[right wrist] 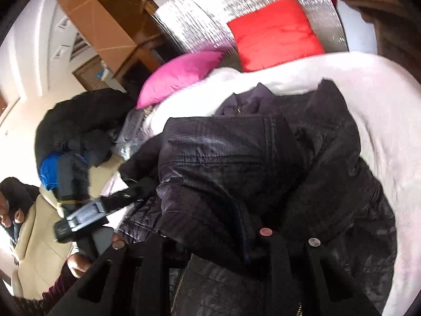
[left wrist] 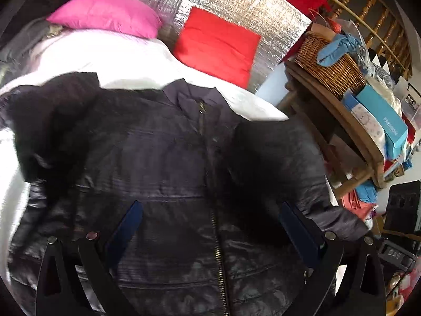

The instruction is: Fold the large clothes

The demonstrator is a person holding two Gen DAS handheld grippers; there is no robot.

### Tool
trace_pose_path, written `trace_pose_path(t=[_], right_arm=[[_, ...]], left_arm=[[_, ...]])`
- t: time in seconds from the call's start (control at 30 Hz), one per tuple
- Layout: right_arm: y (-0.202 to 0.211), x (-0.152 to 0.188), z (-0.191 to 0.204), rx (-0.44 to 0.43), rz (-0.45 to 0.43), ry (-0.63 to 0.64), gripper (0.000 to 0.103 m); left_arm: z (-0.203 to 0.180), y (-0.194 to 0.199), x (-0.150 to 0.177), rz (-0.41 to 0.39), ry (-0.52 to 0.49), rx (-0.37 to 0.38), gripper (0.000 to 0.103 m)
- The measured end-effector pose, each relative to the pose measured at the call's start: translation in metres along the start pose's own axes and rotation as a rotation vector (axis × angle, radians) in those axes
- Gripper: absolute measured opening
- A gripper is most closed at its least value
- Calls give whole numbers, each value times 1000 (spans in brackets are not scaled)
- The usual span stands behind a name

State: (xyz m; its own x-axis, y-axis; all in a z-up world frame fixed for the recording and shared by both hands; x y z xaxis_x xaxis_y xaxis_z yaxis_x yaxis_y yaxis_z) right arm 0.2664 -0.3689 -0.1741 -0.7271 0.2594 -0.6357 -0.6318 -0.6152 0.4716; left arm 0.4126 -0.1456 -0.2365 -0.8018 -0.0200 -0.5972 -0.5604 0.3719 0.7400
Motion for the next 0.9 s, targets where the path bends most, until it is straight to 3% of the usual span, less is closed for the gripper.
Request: trace_pose_path(t=[0.17,0.3,0.37,0.4,0.43,0.57,0.63,0.77,0.9], right_arm=[[10,-2,-15,-81,-38,-101,31],[37,-20,-36,-167,-230,-235,31],[50,-26,-53,-197,-326,-317,44],[52,-25,-64,-183,-351,-369,71],[52,-23,-72,-161,-358,-410,86],[40,-16,-83,-231,-340,-518,86],[41,-17,-81,-218,-338,-494,86],[37,-19,-86,-237,-341,-508,86],[30,-26,-98,-279,-364,-569,86]], left_arm=[[-9,-9,3,33,11,29,103],[-16,-11,5,33,7,38,103],[-20,-10,8,27,-15,36,103],[-21,-12,8,29,-22,40,103],[-23,-12,9,34,-28,44,103],[-31,-15,11,51,-39,78,103],[-35,-16,11,57,-30,105,103],[-48,-23,4,100,41,232,103],[-71,-49,3,254,174,415,103]])
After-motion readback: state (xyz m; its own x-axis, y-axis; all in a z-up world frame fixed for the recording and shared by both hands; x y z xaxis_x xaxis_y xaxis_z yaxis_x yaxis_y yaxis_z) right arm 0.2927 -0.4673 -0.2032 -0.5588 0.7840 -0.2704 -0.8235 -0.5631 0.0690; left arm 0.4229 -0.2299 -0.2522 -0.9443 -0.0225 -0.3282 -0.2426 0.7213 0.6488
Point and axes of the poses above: each gripper's, at about its wrist camera, not at the fingertips, and y roughly against the way its jaws point, z to its left, x to its underside, the point moved 7 cm from there along -y, roughly the way its jaws point, and after that the axes turned 12 degrees about -x, right-handed, at the moved point
